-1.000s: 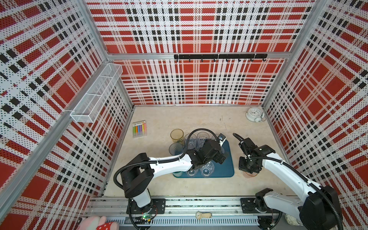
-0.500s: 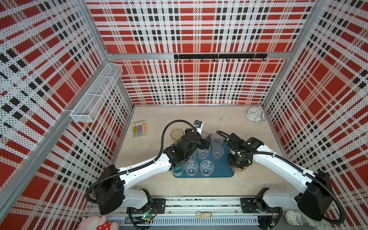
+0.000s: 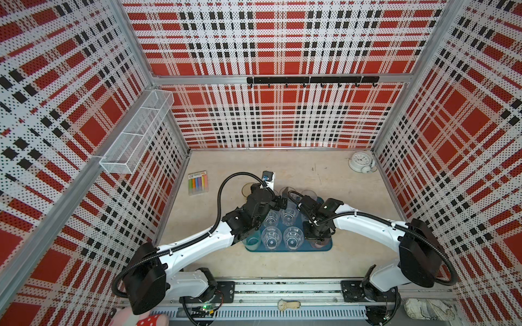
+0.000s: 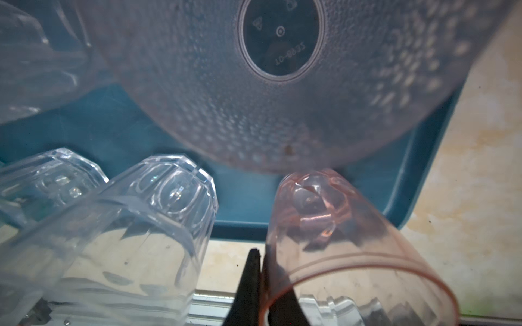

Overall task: Place the glasses into the tray
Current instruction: Place the glass on the tray.

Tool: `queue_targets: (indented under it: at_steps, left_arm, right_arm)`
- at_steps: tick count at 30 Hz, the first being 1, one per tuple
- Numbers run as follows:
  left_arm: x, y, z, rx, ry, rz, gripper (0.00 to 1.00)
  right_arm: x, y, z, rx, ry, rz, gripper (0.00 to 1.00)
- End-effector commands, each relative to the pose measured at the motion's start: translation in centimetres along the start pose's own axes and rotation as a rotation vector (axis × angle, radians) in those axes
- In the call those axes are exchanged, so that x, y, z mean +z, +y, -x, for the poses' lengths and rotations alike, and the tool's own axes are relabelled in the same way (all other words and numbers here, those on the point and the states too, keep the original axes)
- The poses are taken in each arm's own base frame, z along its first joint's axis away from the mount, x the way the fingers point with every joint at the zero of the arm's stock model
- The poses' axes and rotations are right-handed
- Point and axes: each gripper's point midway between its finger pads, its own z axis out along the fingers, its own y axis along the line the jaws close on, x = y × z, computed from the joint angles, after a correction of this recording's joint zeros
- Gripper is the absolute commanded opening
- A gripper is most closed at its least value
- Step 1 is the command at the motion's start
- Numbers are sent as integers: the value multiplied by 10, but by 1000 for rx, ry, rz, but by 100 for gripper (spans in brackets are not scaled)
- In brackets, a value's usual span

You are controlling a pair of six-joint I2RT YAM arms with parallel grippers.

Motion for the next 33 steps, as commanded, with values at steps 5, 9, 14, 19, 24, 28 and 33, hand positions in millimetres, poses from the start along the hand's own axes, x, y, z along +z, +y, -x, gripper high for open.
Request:
queue_targets:
  at_steps: [5,9,14,19,24,28,33]
  left_arm:
    - [-6,-2,9,-25,-34,-19,98]
    - [-7,-1,8,-31,-34,-20,98]
    - [-6,-1,7,-32,-35,-20,98]
    - [-6,-2,8,-36,-37,-24,98]
    - [-6,-2,7,-34,-35,-23,98]
    - [-6,-2,8,-35,-38,-21,98]
    - [-6,-2,9,-39,-41,-21,98]
  right_arm:
    - [11,17,7,3,-17,38,5]
    - [8,23,8,-6,-17,45,5]
    - [5,29,8,-14,-12,64,6]
    - [8,31,6,-17,-4,61,7]
    - [7,36,3,-16,9,84,8]
    - [4,38,-1,-16,23,103,9]
    - [-8,35,3,-31,5,78,23]
